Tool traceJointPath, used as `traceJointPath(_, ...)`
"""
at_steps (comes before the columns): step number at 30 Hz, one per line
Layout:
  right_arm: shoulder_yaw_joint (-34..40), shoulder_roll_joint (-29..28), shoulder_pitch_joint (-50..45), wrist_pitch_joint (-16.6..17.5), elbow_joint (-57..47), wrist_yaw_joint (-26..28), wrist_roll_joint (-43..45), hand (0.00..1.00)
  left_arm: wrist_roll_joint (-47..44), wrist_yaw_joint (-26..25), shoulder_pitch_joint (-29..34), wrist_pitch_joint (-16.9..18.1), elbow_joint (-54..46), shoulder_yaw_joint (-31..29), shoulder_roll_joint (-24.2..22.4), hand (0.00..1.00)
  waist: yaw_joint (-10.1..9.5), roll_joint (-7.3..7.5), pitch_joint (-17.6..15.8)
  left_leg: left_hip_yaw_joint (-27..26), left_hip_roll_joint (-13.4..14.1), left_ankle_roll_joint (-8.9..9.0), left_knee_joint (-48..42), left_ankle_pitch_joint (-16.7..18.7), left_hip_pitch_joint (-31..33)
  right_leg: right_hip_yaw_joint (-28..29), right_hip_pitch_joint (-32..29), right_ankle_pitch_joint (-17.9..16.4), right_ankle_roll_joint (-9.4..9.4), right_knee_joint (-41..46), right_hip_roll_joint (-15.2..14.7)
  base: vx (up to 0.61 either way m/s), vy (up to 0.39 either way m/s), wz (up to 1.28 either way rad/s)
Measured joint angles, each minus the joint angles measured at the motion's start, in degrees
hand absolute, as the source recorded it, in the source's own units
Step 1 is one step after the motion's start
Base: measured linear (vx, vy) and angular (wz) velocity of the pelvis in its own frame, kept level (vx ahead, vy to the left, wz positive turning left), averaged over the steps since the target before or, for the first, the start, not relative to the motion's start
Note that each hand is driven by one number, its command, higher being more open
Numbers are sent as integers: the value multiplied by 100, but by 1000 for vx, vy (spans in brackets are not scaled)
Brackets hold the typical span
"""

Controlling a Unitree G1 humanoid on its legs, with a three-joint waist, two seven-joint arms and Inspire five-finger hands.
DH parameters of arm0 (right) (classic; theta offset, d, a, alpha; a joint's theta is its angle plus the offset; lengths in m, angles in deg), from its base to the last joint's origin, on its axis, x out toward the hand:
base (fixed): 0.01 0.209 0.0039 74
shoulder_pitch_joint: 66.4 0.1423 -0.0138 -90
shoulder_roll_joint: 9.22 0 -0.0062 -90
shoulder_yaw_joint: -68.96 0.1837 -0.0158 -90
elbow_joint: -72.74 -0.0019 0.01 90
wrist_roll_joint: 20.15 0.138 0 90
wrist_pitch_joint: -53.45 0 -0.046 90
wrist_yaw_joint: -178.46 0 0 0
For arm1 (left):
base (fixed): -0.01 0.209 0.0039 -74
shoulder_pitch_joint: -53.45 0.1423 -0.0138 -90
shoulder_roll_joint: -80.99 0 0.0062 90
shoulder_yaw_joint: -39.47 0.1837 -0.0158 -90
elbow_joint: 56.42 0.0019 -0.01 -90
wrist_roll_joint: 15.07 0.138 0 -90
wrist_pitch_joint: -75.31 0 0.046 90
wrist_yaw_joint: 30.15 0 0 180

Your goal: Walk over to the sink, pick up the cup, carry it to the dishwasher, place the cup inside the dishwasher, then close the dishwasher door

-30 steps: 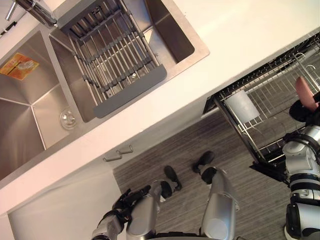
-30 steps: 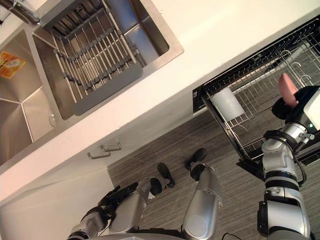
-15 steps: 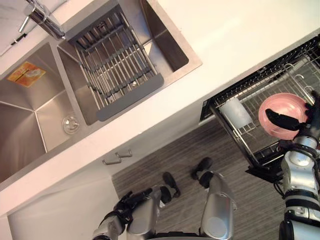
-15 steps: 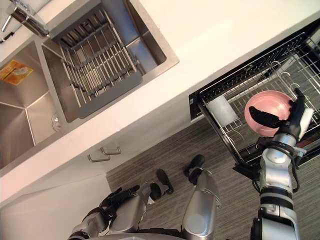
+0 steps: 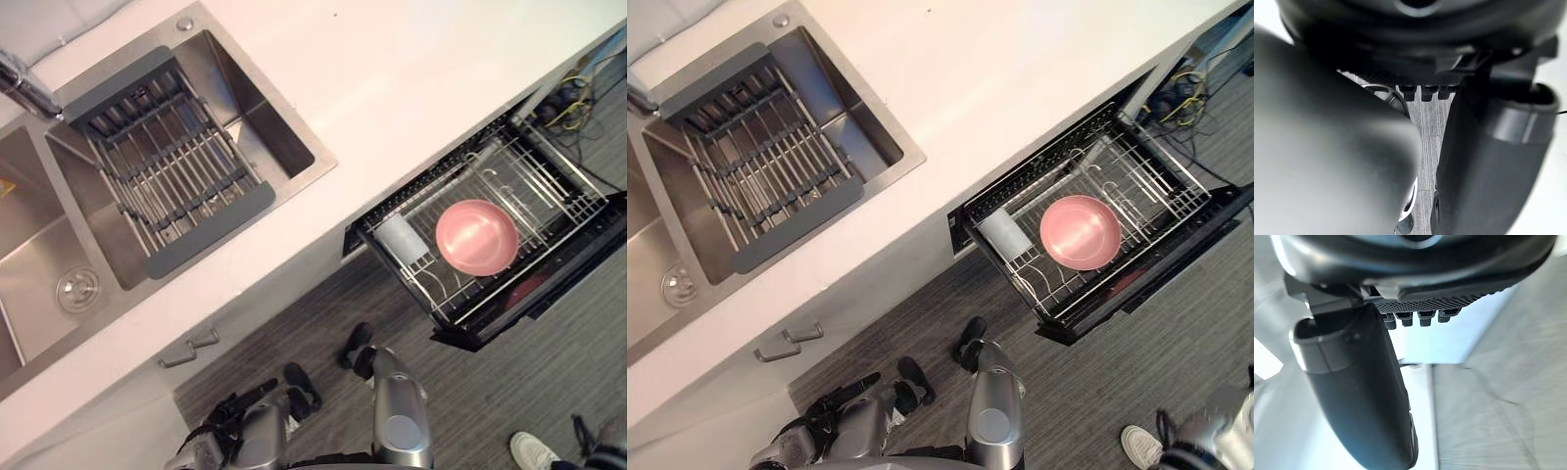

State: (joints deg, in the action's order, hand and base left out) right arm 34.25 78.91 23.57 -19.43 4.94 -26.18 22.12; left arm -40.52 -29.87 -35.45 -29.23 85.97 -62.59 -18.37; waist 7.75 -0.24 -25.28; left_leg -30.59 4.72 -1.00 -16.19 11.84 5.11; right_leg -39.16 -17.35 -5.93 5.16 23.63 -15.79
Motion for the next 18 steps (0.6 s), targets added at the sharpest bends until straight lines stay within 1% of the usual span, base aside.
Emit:
traceJointPath(1, -126, -255, -27, -103, 201, 462, 697, 100, -46, -17, 12, 28, 20, 0, -3, 100, -2, -5, 3, -1, 1, -9, 44, -10, -27, -13, 37, 12, -16, -79, 38, 0, 0, 0)
traceJointPath(2, -241, -378, -26, -173, 285, 674, 1015, 100, -48, -19, 19, 59, 27, 2, -7, 100, -2, -8, 5, -2, 1, -6, 71, -26, -38, -20, 47, 16, -17, -100, 48, 0, 0, 0)
traceJointPath(3, -579, -606, -26, -307, 424, 1027, 1434, 100, -47, -22, 31, 123, 33, 8, -36, 100, -13, -42, 24, -1, -7, -3, 127, -57, -45, -42, 54, 23, -20, -138, 59, 4, -5, 5)
traceJointPath(4, -992, -797, -23, -440, 458, 1303, 1563, 100, -47, -21, 34, 177, 44, 13, -94, 100, -56, -109, 62, 7, -20, 0, 186, -99, -44, -75, 56, 28, -19, -170, 64, 12, -8, 8)
traceJointPath(5, -1208, -875, -15, -509, 458, 1453, 1574, 100, -47, -21, 36, 220, 53, 25, -122, 100, -88, -151, 86, 19, -29, 2, 222, -124, -47, -92, 58, 28, -19, -181, 63, 20, -15, 12)
traceJointPath(7, -1898, -1000, 74, -630, 417, 1957, 1599, 100, -61, -10, 42, 369, 113, 72, -211, 100, -243, -291, 167, 90, -51, 38, 311, -198, -47, -185, 87, 31, -11, -195, 46, 26, -19, 24)
traceJointPath(8, -2190, -994, 163, -677, 421, 2124, 1569, 100, -89, 2, 43, 431, 150, 76, -235, 100, -274, -326, 185, 168, -70, 38, 340, -234, -55, -265, 136, 34, 5, -182, 15, 19, -11, 41)
traceJointPath(9, -2206, -1009, 184, -624, 438, 2109, 1448, 100, -183, 38, 59, 510, 158, 79, -242, 100, -353, -329, 187, 230, -91, 38, 383, -270, -71, -349, 186, 11, 1, -153, -30, 8, -3, 39)
traceJointPath(10, -2212, -1008, 150, -623, 439, 2130, 1444, 100, -225, 54, 62, 533, 158, 78, -239, 100, -391, -328, 186, 277, -100, 37, 386, -280, -67, -389, 206, 3, 1, -142, -50, 1, 9, 37)
traceJointPath(11, -2256, -983, 139, -623, 439, 2251, 1436, 100, -285, 109, 103, 565, 159, 70, -233, 100, -398, -327, 186, 351, -133, 21, 394, -291, -55, -458, 226, -28, -22, -82, -123, -6, 27, 29)
traceJointPath(14, -2458, -785, 220, -590, 440, 2337, 1436, 100, -282, 187, 184, 618, 160, 61, -204, 100, -413, -329, 186, 443, -225, 0, 397, -300, -35, -528, 227, -52, -47, 45, -287, -12, 55, 22)
traceJointPath(17, -2620, -644, 237, -697, 444, 2527, 1439, 100, -280, 285, 190, 627, 154, 20, -185, 100, -501, -339, 183, 576, -313, -40, 403, -324, 11, -631, 238, -68, -74, 134, -426, -6, 62, 27)
traceJointPath(18, -2643, -533, 331, -771, 481, 2550, 1443, 100, -277, 337, 204, 632, 153, 7, -183, 100, -527, -353, 177, 691, -359, -85, 421, -354, 34, -737, 280, -86, -100, 180, -509, 4, 49, 39)
